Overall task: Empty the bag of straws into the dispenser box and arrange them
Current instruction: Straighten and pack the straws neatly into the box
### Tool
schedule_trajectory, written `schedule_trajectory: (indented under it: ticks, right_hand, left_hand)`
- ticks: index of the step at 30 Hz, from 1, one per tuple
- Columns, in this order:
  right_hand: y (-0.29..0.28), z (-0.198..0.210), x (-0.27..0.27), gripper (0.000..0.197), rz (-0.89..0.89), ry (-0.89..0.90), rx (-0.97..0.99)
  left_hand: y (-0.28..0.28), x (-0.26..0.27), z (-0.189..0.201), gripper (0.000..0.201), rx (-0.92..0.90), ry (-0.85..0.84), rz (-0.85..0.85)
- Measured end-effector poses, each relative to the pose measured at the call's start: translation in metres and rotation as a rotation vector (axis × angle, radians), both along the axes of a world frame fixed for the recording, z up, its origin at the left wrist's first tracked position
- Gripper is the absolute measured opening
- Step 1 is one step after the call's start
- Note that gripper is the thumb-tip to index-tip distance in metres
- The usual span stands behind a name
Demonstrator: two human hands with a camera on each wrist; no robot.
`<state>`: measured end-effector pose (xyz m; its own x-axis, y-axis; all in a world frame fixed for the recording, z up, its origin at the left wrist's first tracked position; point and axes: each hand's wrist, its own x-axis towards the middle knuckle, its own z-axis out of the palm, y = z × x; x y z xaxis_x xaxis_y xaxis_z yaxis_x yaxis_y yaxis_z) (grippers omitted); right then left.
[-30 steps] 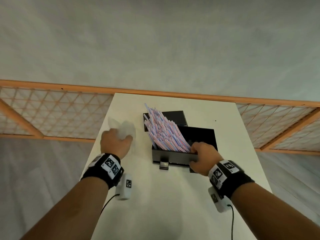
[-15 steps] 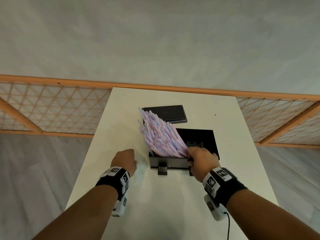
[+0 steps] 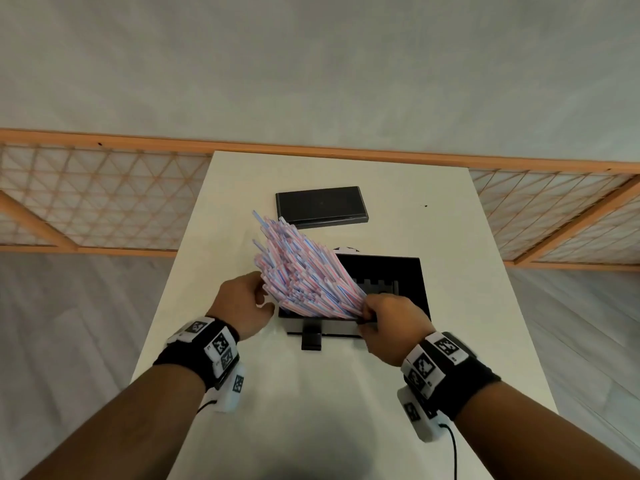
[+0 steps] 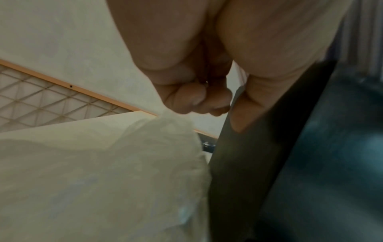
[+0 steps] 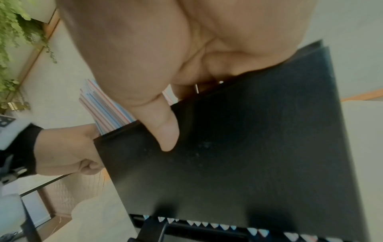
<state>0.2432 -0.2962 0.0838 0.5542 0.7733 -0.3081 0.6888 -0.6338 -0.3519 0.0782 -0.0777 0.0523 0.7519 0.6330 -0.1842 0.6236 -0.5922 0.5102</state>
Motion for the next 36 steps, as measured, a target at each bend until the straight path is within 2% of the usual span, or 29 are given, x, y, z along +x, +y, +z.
schedule_trajectory:
  ticks: [4, 6, 9, 11, 12, 14, 16, 19, 21, 23, 25, 28, 30, 31, 34, 36]
  right_hand:
    - [0.0, 0.0, 0.002, 0.023, -0.029, 0.089, 0.001]
    - [-0.001, -0.002, 0.002, 0.024, -0.03, 0.099, 0.009]
    - [-0.001, -0.003, 0.002, 0.032, -0.008, 0.079, 0.028]
    - [-0.001, -0.003, 0.001, 0.036, -0.008, 0.07, 0.037]
    - [-0.001, -0.003, 0.0, 0.039, -0.015, 0.075, 0.044]
    - [0.001, -0.004, -0.001, 0.046, -0.035, 0.097, 0.054]
    - [0.004, -0.004, -0.002, 0.051, -0.027, 0.108, 0.036]
    - [0.01, -0.002, -0.002, 0.046, 0.014, 0.096, 0.002]
    - [0.013, -0.003, -0.003, 0.039, 0.052, 0.092, -0.017]
    - [0.015, -0.003, -0.004, 0.028, 0.088, 0.106, -0.004]
    - [0.017, -0.002, -0.006, 0.019, 0.106, 0.141, 0.082]
    - [0.019, 0.0, -0.006, 0.016, 0.132, 0.153, 0.243]
    - [0.017, 0.0, -0.005, 0.018, 0.135, 0.132, 0.279]
    - [0.015, 0.0, -0.005, 0.018, 0.134, 0.115, 0.288]
    - [0.003, 0.002, -0.001, 0.025, 0.051, 0.061, 0.322]
    - [-0.005, 0.004, 0.008, 0.037, -0.051, 0.019, 0.29]
  left_hand:
    - [-0.004, 0.0, 0.026, 0.018, -0.087, 0.008, -0.021]
    - [-0.01, -0.003, 0.038, 0.017, -0.14, 0.002, -0.053]
    - [-0.024, -0.006, 0.051, 0.027, -0.191, -0.061, -0.088]
    - [-0.032, -0.004, 0.053, 0.033, -0.244, -0.107, -0.038]
    - [-0.036, -0.001, 0.053, 0.041, -0.258, -0.106, -0.011]
    - [-0.046, 0.007, 0.051, 0.056, -0.251, -0.103, 0.033]
    - [-0.056, 0.016, 0.052, 0.061, -0.212, -0.132, 0.061]
    - [-0.069, 0.026, 0.058, 0.061, -0.148, -0.144, 0.041]
    - [-0.072, 0.032, 0.06, 0.059, -0.176, -0.129, 0.029]
    - [-0.072, 0.037, 0.058, 0.061, -0.219, -0.123, 0.073]
    - [-0.073, 0.039, 0.059, 0.062, -0.258, -0.203, 0.146]
    - [-0.075, 0.038, 0.064, 0.047, -0.446, -0.345, 0.283]
    - [-0.075, 0.031, 0.065, 0.043, -0.558, -0.339, 0.334]
    - [-0.073, 0.025, 0.064, 0.048, -0.523, -0.313, 0.306]
    - [-0.066, 0.005, 0.064, 0.069, -0.13, -0.273, 0.142]
    - [-0.062, -0.007, 0.066, 0.069, 0.062, -0.377, 0.143]
